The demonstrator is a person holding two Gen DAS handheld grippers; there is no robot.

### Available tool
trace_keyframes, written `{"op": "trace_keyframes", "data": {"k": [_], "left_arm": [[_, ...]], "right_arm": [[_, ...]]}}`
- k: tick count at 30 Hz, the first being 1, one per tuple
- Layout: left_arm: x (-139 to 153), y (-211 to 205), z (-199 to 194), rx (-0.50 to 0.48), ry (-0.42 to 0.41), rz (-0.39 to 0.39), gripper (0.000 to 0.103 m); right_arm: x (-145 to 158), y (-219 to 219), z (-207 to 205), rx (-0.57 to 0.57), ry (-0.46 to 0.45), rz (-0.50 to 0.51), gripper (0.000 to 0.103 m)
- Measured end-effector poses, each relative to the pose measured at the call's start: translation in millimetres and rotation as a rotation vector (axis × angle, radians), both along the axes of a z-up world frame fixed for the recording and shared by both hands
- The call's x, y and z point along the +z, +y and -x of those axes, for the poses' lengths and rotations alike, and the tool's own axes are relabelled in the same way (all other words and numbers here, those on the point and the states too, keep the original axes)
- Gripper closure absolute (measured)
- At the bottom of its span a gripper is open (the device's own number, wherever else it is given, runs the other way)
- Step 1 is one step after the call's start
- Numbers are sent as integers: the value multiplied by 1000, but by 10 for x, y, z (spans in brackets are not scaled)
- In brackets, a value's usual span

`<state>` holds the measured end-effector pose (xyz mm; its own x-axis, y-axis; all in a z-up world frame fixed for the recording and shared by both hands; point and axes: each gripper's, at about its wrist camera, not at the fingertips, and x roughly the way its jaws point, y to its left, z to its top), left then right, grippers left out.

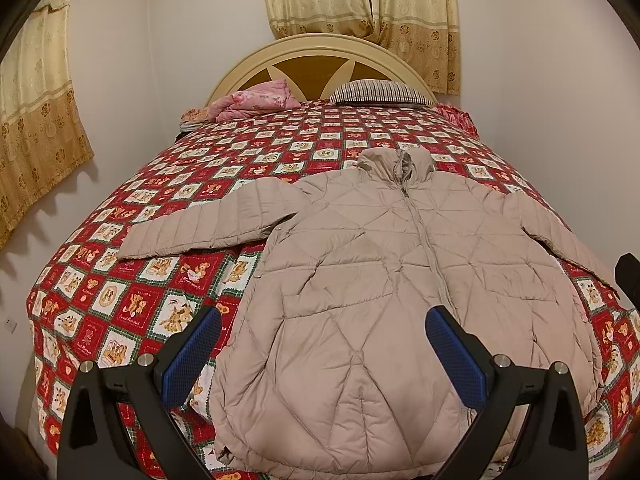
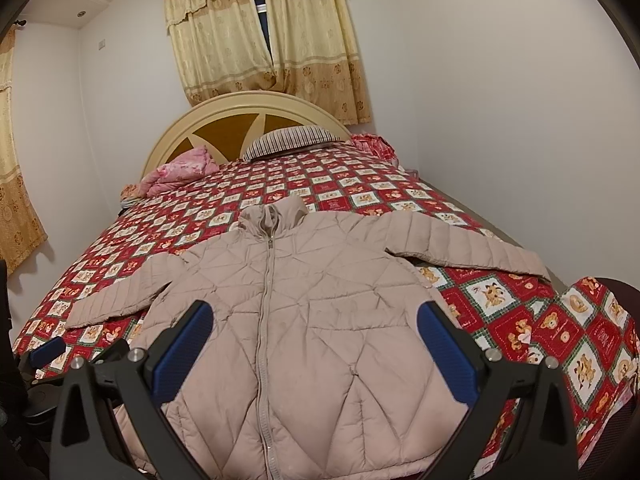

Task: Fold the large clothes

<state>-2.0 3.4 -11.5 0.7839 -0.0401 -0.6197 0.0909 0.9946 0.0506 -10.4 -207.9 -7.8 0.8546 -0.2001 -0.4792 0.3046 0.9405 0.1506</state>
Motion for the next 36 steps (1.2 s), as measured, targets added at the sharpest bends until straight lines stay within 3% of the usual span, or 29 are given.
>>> {"op": "trace_keyframes", "data": {"k": [30,36], "left_arm": [[-93,-12,-17,0,21,0,1],[-221,-35,-136,-18,52,-1,1]], "right_arm": [[-24,57,9,1,8,-4,0],[-169,61,-22,-10,9,-27,0]]}}
